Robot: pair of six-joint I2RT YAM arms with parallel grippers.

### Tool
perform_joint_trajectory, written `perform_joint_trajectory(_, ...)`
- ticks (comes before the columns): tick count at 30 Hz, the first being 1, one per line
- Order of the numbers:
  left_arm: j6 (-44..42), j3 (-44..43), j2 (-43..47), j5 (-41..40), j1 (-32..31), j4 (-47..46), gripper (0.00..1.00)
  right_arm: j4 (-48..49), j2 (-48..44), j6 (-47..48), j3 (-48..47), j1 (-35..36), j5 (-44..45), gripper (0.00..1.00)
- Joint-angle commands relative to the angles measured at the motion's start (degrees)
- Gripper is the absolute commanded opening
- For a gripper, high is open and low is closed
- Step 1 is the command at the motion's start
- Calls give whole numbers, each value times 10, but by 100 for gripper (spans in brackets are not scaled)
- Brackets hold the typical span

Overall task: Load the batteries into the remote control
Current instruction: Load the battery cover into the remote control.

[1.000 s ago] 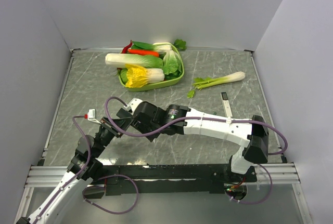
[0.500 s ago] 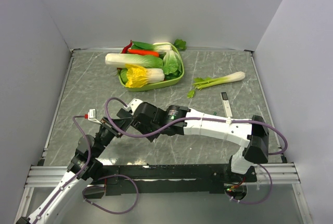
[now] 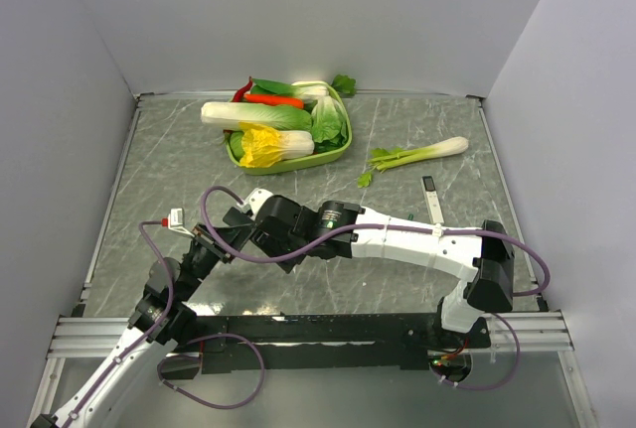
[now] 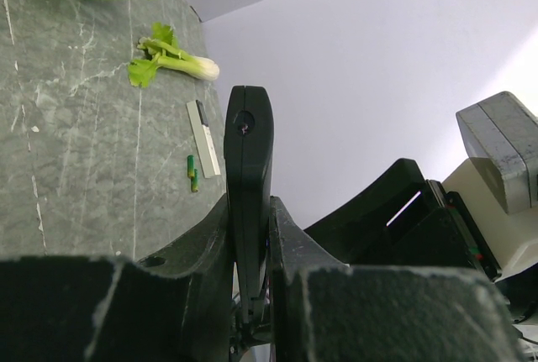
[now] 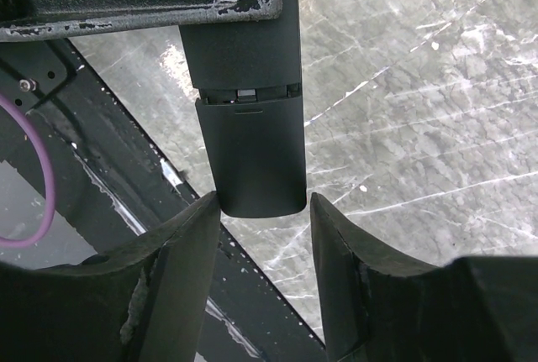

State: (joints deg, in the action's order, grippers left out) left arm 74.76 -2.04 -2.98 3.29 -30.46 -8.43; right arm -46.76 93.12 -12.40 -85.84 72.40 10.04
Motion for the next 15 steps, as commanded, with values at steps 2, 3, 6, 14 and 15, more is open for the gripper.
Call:
perform_joint_trajectory(2,12,28,1,8,-1,-27,1,-3,-33,1,-4,5,9,58)
perform_joint_trajectory(3,13,28,1,8,-1,-26,1,-3,-34,1,-4,4,9,60)
perform_joint_trajectory(6,18,28,-2,8,-1,-23,1,-1,-39,2,-6,5,6,61)
perform_joint_trajectory(14,34,29,-5,6,-1,-26,1,15,-65,-4,-2,3,-10,75)
perform_joint_trajectory(15,36,33,-5,5,-2,-30,1,21,-79,-7,6,2,-13,77)
